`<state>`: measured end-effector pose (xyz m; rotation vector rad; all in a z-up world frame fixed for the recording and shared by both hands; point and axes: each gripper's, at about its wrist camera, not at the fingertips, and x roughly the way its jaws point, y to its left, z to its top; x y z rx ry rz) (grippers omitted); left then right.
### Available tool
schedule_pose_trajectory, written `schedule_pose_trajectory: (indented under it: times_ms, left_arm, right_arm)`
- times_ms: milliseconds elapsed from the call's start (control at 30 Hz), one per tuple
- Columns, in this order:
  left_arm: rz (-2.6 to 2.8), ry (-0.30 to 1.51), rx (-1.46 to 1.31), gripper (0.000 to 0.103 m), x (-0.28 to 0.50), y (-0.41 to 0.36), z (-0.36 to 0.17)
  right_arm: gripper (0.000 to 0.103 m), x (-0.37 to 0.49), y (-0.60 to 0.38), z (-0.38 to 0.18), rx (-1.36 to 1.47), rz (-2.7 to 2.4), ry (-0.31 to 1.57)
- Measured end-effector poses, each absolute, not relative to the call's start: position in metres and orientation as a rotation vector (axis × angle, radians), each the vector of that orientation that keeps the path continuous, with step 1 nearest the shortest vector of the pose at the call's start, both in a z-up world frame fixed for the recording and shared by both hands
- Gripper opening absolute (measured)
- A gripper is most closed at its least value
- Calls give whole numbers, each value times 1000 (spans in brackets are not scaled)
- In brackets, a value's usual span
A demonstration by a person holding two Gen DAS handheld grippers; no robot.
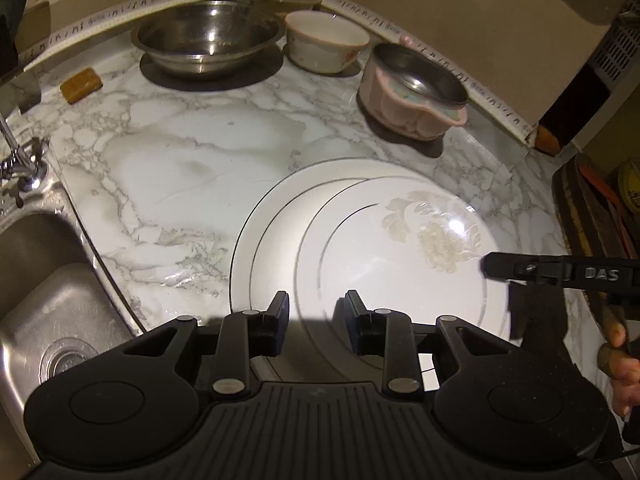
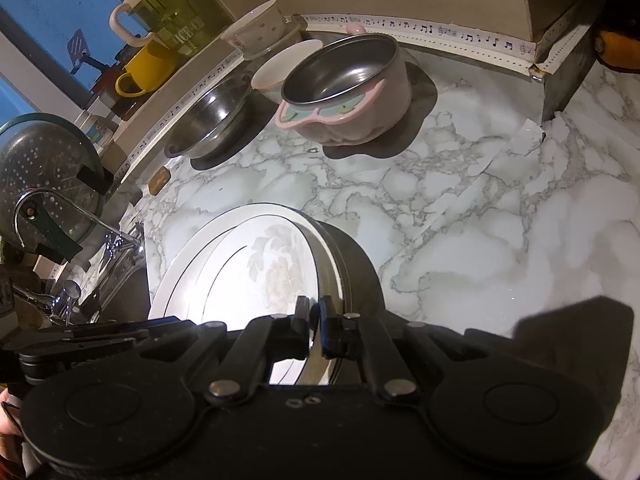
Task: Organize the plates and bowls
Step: 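Lift the small floral plate and carry it over the large white plate, then lower the floral plate onto the large white plate and open both grippers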
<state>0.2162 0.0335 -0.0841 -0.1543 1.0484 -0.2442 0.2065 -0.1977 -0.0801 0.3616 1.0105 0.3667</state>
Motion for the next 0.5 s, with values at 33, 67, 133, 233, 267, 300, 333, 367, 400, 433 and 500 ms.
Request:
schedule_pose_trajectory:
  times_ms: [33, 67, 133, 233, 267, 300, 333, 367, 400, 433, 500]
  left_arm:
    - [-254, 1037, -154, 29, 215, 33, -82]
    - [-264, 1028, -148, 29, 215, 32, -80]
    - [-280, 1023, -129, 29, 215, 28, -80]
    - [-291, 1032, -121, 29, 216, 24, -85]
    - [-290, 1037, -122, 29, 216, 24, -87]
    - [-290, 1041, -125, 29, 217, 24, -88]
    - [-290, 1044, -129, 29, 216, 24, -89]
    - [-289, 1047, -129, 29, 216, 25, -90]
    - [-288, 1048, -129, 29, 216, 24, -91]
    - [-290, 1049, -128, 29, 216, 25, -91]
    - [-290, 1052, -124, 29, 216, 24, -92]
  right_arm:
    - [6, 207, -197, -81, 359, 370, 1013]
    - [6, 208, -196, -81, 358, 376, 1018]
    - [7, 209, -193, -83, 349, 380, 1026]
    - [7, 211, -189, -84, 336, 384, 1038]
    - [7, 212, -188, -85, 327, 383, 1040]
    - [8, 212, -187, -85, 322, 381, 1042]
    - [8, 213, -186, -85, 321, 379, 1045]
    - [8, 213, -186, -86, 323, 379, 1049]
    - [8, 214, -185, -86, 322, 381, 1051]
    - [8, 214, -184, -86, 315, 382, 1052]
    - [8, 215, -182, -86, 305, 379, 1055]
